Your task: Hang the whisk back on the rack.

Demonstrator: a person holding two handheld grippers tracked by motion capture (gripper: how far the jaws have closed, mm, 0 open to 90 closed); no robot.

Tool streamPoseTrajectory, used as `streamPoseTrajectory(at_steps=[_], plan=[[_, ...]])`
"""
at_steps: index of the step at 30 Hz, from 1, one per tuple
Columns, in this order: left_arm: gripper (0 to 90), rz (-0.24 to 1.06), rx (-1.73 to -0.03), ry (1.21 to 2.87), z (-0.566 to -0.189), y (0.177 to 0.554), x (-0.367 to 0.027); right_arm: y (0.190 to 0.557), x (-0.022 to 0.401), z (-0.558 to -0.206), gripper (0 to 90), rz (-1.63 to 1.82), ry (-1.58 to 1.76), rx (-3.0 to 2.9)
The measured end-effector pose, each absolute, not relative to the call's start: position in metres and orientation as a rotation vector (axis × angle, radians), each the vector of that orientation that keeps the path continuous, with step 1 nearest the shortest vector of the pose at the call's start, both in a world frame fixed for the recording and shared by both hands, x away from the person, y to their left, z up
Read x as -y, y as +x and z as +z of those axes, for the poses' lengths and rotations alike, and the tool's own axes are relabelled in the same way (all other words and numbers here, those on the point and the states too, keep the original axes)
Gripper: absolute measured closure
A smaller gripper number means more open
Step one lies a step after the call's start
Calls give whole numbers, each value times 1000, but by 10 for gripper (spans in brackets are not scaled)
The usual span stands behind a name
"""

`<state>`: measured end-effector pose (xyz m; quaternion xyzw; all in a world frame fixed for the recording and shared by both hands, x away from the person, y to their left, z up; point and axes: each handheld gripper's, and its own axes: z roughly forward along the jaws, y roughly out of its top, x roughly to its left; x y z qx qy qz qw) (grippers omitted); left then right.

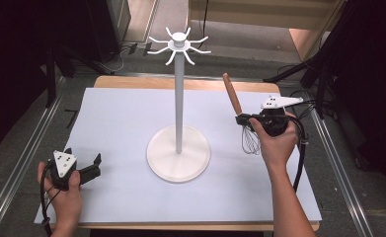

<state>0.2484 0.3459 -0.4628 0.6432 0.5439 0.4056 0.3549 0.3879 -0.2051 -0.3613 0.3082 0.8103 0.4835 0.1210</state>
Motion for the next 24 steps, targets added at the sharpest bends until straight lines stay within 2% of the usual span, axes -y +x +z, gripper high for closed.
streamPoseTrajectory(at_steps=[24], plan=[[74,1050,-1409,1654,-463,248,-346,370,190,-347,827,1602,806,-2272]])
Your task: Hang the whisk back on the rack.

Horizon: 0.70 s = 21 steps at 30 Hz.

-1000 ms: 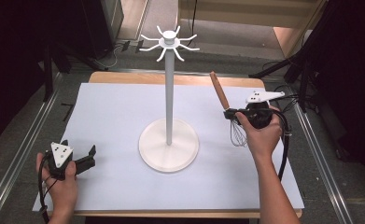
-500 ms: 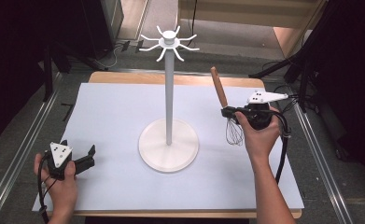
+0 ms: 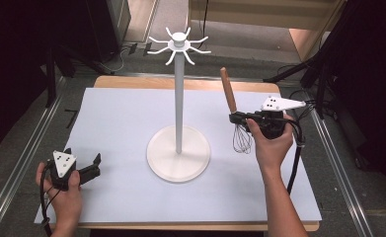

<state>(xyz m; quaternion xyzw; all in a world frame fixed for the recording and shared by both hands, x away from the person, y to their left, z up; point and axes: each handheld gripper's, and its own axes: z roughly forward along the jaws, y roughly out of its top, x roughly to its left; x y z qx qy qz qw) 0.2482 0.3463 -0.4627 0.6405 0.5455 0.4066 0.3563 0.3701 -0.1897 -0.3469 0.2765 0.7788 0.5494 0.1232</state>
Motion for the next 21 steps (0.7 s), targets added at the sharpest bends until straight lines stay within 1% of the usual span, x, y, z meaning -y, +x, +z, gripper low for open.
streamPoseTrajectory(at_steps=[21], plan=[[73,1052,-1408,1652,-463,248,-346,357,178,-332,827,1721,720,-2210]])
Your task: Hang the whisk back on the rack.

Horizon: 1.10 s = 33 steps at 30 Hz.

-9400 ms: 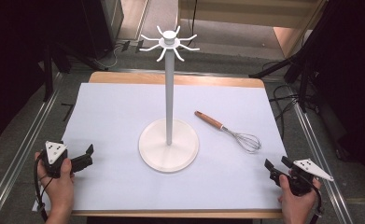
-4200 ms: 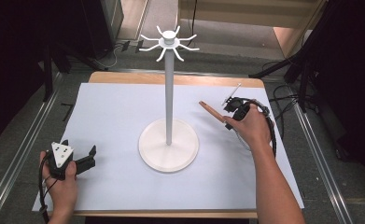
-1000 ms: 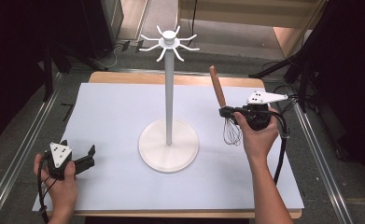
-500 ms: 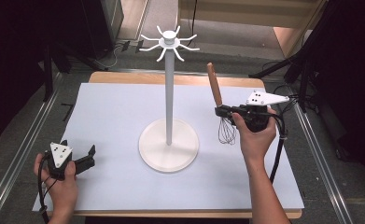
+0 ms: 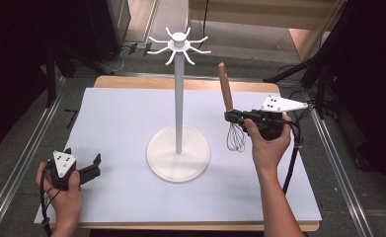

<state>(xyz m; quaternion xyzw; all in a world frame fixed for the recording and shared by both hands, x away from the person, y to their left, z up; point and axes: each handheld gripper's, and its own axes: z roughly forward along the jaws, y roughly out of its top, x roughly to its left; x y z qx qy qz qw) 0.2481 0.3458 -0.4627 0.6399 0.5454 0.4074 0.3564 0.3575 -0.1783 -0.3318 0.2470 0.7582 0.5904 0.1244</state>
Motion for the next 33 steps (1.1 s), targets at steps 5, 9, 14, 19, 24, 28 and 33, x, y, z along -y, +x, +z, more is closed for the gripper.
streamPoseTrajectory(at_steps=[5,9,14,19,24,28,33], plan=[[74,1052,-1408,1654,-463,248,-346,356,176,-329,827,1745,701,-2195],[73,1051,-1409,1653,-463,248,-346,355,175,-327,827,1759,687,-2188],[74,1052,-1408,1653,-463,248,-346,352,173,-324,827,1777,670,-2179],[73,1052,-1407,1654,-463,248,-346,350,172,-322,827,1785,663,-2173],[73,1052,-1407,1654,-463,248,-346,348,171,-318,827,1811,641,-2162],[73,1052,-1407,1654,-463,248,-346,347,169,-315,827,1816,623,-2157],[73,1052,-1408,1654,-463,248,-346,345,166,-312,827,1826,602,-2154]])
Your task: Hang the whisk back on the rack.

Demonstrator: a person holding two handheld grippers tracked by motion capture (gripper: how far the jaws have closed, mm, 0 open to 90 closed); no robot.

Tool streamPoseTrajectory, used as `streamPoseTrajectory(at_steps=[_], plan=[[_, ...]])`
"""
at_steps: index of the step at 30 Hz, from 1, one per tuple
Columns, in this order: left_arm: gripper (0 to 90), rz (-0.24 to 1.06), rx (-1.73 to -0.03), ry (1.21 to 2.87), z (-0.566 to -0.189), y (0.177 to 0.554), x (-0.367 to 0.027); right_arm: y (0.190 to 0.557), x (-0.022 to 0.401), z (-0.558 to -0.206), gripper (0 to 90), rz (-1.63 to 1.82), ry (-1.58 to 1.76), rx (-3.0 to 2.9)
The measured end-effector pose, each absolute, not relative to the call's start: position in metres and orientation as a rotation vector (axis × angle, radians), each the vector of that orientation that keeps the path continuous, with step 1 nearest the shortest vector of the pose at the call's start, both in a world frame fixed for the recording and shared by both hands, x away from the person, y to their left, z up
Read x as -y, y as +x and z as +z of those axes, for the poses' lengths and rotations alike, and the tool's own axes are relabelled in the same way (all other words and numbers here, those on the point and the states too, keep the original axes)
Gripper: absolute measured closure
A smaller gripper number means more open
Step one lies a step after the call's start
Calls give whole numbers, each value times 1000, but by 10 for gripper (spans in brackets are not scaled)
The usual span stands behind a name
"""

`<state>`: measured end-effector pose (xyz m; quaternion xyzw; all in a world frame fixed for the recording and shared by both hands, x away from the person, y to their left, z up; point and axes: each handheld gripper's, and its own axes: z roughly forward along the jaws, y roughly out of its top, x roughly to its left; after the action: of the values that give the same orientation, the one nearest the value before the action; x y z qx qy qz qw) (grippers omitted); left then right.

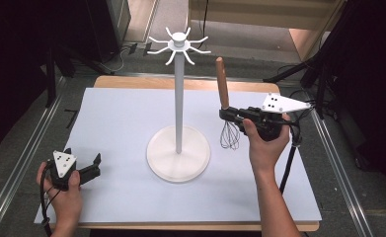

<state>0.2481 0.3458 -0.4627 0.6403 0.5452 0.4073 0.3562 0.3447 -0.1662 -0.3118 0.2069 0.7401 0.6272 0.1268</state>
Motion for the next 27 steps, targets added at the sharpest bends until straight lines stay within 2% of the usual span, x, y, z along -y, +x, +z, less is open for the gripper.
streamPoseTrajectory(at_steps=[27], plan=[[74,1051,-1408,1651,-463,248,-346,339,159,-295,827,1883,553,-2119]])
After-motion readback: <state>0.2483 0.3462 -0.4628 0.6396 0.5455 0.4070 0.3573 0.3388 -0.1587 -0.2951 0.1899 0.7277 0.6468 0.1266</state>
